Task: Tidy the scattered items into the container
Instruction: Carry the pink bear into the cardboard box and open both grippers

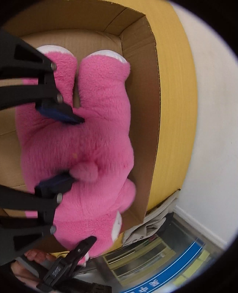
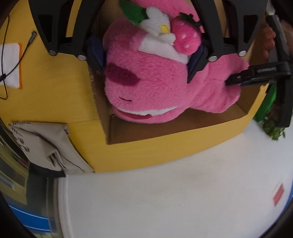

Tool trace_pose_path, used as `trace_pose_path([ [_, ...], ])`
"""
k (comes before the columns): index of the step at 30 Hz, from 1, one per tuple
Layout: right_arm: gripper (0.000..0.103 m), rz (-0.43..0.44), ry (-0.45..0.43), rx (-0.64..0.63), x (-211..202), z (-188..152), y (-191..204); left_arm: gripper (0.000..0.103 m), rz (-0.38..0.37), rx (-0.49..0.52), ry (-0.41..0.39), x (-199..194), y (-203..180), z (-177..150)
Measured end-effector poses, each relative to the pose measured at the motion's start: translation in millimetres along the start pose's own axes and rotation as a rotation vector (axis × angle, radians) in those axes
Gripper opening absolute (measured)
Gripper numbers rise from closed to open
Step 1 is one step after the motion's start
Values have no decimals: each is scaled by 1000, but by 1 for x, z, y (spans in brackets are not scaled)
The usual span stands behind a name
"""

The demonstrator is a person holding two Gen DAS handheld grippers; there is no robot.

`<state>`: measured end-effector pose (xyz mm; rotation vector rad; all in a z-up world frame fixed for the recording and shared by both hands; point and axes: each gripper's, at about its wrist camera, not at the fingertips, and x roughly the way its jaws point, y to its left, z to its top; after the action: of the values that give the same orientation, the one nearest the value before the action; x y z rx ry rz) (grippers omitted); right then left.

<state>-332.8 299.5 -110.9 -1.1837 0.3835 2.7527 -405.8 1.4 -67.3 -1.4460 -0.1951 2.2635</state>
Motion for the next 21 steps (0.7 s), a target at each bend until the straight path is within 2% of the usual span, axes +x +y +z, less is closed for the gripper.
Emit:
trace_pose_path([
  [2, 94, -3, 0, -8, 9, 5, -7, 65, -7, -23, -13, -10, 3, -1],
  [4, 97, 34, -1, -20, 0, 7, -12, 63, 8, 13, -35, -35, -4, -3],
  [5, 102, 36, -16, -42, -11, 7, -11, 63, 33, 48, -51, -49, -6, -4],
  [7, 103, 34, -55, -98, -42, 4, -6, 63, 81, 117, -68, -80, -11, -17],
  [9, 103, 84, -58, -138, -72, -6, -3, 65, 156, 150, -31, -105, -7, -42],
  [12, 103, 202, 51, -254, -91, -34, 14, 65, 231, 134, 94, -110, 21, -85],
  [14, 103, 252, 132, -351, -92, -61, 30, 62, 240, 98, 189, -101, 36, -111],
  [16, 103, 253, 231, -398, -82, -84, 35, 62, 212, 55, 264, -92, 46, -133],
  [18, 103, 220, 326, -400, -68, -102, 28, 56, 152, 12, 330, -84, 51, -150],
  [21, 99, 191, 370, -355, -66, -107, 10, 54, 131, -29, 330, -90, 52, -164],
])
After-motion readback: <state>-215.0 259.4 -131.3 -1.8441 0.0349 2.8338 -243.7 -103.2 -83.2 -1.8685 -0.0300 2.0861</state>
